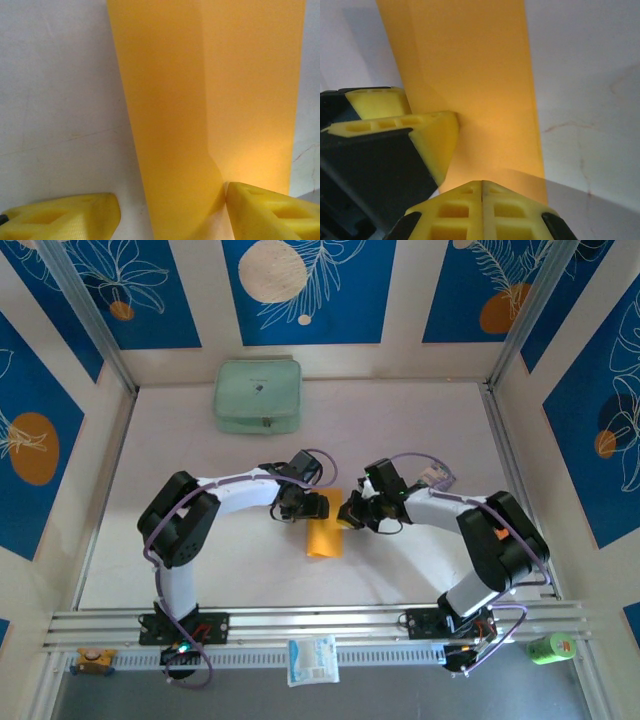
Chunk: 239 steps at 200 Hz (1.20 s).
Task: Fold a paper plane with a square sheet of paper (pick it up from the middle)
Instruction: Hold the square sheet of paper at the center of the table.
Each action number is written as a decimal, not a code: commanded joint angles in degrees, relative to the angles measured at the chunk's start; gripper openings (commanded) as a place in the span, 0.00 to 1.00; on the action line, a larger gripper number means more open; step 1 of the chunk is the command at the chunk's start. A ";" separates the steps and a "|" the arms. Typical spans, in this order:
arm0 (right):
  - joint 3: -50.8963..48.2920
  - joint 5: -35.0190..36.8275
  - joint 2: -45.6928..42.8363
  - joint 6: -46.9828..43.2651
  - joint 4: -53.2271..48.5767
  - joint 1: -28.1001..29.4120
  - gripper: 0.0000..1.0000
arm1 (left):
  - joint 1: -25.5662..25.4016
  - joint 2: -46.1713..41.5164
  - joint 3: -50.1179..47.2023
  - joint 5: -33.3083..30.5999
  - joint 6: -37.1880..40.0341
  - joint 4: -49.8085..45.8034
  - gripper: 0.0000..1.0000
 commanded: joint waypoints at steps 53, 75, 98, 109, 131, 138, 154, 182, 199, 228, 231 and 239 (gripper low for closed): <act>4.15 -2.08 5.25 -0.98 -1.59 1.45 0.00 | 0.05 7.31 -4.04 -3.99 0.23 4.49 0.67; 4.42 -2.72 6.17 -1.19 -1.00 1.55 0.00 | -0.03 7.32 -4.09 -4.06 0.19 4.57 0.67; 4.78 -2.62 7.04 -1.52 -1.29 1.76 0.00 | -0.01 7.37 -4.09 -4.15 0.18 4.58 0.67; 4.76 -2.49 7.55 -1.59 -1.27 1.82 0.00 | -0.03 7.33 -4.12 -4.15 0.23 4.58 0.67; 4.36 -2.02 9.06 -2.16 -1.55 1.82 0.00 | -0.12 7.47 -4.14 -3.98 0.16 4.73 0.67; 4.18 -1.52 9.48 -2.63 -2.23 1.81 0.00 | -0.20 7.50 -4.09 -3.97 0.15 4.73 0.67; 3.20 0.37 10.10 -3.64 -3.70 1.82 0.00 | -0.21 7.42 -4.14 -3.97 0.06 4.76 0.67; 1.67 1.89 10.60 -7.43 -4.59 1.42 0.00 | -0.30 6.62 -4.18 -3.64 -0.29 4.84 0.67; 2.74 1.62 11.29 -11.03 -6.50 0.58 0.00 | -0.25 4.77 -4.13 -3.19 -0.73 4.92 0.68; 4.87 -1.25 12.20 -18.29 -8.46 -1.22 0.00 | -0.21 -1.68 -4.26 -2.70 -2.03 4.64 0.71; 5.17 -1.81 12.45 -19.15 -8.62 -1.48 0.00 | -0.21 -2.43 -4.27 -2.76 -2.14 4.66 0.72; 6.16 -2.78 12.98 -21.01 -9.38 -1.85 0.00 | -0.13 -4.56 -4.36 -2.74 -2.27 4.57 0.73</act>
